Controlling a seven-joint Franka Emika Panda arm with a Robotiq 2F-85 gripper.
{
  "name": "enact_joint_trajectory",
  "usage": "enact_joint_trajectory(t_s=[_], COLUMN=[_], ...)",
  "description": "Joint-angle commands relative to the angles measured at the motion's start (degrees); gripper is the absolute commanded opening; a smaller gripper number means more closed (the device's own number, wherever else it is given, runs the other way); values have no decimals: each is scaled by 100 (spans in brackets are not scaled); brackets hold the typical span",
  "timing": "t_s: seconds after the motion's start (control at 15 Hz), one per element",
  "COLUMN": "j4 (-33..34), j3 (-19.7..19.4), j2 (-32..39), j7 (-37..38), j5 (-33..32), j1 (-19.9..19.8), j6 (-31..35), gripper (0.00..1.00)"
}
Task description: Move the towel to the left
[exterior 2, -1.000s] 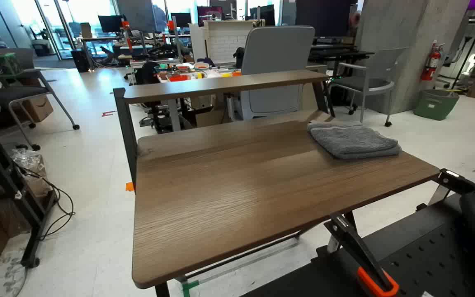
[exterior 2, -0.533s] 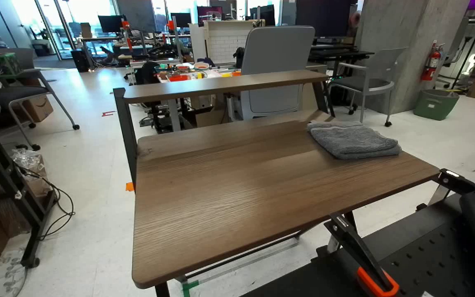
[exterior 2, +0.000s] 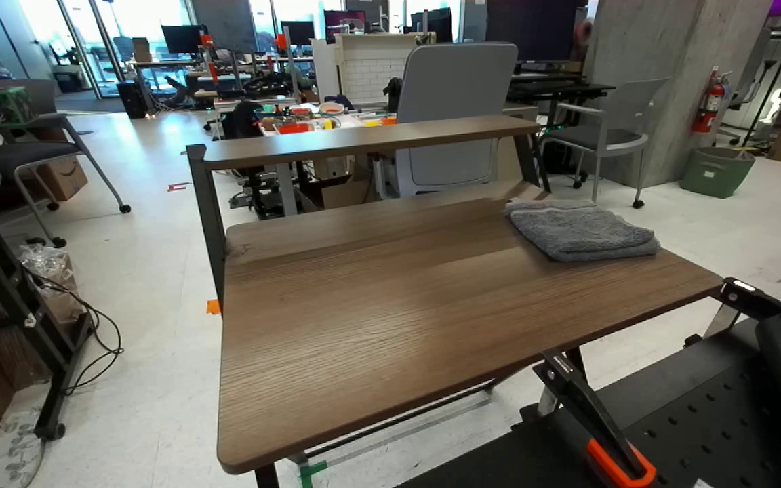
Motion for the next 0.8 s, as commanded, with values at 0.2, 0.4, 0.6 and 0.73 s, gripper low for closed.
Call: enact_joint_trajectory(t_s=[0.2,0.4,0.6,0.73], j4=[493,584,729,817], j3=[446,623,685,687], j2=[1440,2041,2557,2860], j7=[451,822,1106,1212], j5=[-68,-203,-399,-502], j1=[-107,-134,-197,-266], j6=[754,1431,1907,2110], gripper=[100,100,100,100])
